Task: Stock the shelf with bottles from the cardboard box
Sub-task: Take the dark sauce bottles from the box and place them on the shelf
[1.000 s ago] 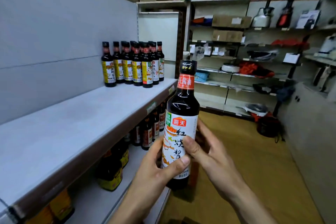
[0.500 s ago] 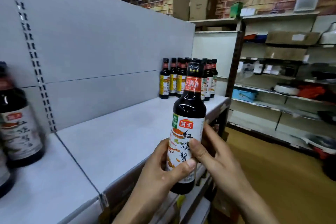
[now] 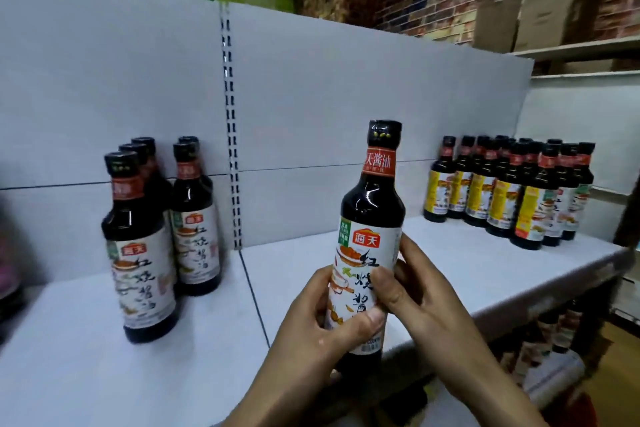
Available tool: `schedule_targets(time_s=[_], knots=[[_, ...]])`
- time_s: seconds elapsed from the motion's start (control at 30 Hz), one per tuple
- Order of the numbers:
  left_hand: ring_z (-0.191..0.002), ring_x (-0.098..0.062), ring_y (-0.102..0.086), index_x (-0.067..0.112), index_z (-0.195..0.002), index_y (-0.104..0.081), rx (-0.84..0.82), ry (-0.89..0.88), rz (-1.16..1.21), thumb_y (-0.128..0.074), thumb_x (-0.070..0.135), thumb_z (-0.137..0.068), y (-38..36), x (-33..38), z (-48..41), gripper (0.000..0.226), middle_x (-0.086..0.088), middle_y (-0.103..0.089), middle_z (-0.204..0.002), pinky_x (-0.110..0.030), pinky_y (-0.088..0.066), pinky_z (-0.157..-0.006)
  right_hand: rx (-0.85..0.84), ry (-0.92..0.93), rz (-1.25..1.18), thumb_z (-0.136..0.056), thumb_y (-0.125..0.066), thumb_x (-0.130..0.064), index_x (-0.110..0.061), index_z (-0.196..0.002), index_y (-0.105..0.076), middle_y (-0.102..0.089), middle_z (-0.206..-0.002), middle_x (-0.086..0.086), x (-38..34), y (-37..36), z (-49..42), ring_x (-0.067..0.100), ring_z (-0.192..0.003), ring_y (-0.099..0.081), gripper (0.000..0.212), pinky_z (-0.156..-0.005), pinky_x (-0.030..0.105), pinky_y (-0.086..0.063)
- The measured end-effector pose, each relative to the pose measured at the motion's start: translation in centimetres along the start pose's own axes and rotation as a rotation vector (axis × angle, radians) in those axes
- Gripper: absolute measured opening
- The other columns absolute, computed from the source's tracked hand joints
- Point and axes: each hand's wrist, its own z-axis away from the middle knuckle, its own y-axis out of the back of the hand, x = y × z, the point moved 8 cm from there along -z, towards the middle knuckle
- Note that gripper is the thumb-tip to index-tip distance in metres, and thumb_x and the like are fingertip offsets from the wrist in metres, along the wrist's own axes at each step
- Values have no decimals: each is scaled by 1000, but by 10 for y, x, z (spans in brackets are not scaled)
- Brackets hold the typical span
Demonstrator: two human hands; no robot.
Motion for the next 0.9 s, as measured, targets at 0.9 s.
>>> schedule_targets(time_s=[0.9], knots=[[-134, -16, -59, 23, -145, -47, 440, 61, -158, -70, 18, -95, 105, -10, 46, 55, 3, -65, -140, -40, -46, -113, -513, -14, -164, -76, -74, -47, -41, -135, -51, -73, -121, -14, 48, -133, -67, 9, -111, -71, 64, -96, 39, -59]])
